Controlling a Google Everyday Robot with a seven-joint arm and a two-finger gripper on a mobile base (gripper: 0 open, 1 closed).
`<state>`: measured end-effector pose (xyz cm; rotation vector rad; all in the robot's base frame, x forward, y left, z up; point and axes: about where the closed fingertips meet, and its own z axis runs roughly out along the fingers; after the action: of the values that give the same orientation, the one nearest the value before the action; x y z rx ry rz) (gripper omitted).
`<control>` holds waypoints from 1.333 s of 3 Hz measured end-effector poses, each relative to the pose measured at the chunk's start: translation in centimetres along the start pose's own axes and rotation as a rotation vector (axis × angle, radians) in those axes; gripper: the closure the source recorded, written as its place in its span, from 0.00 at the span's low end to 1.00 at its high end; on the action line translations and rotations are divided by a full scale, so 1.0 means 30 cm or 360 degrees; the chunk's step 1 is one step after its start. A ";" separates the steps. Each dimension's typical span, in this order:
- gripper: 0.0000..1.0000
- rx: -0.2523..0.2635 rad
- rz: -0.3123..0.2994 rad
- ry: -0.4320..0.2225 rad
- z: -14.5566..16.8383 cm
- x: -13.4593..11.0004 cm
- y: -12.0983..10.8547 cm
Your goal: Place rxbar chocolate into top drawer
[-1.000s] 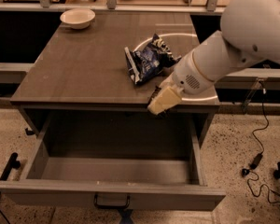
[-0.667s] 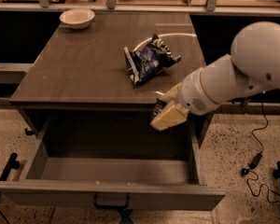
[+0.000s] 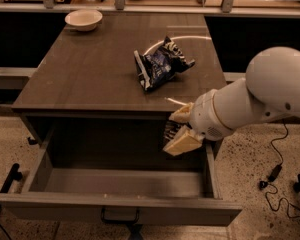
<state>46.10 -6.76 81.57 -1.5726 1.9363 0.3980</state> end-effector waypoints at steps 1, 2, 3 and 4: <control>1.00 -0.0041 0.0021 0.0014 0.064 0.034 0.020; 1.00 -0.0140 -0.0018 0.0050 0.154 0.099 0.063; 1.00 -0.0180 -0.0043 0.0053 0.206 0.139 0.089; 1.00 -0.0191 -0.0068 0.0035 0.268 0.178 0.118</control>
Offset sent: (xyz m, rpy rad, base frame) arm -0.0128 0.0076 -0.0822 -0.0402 0.1045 0.0946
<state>44.22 -5.36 71.57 -1.6978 1.9230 0.4890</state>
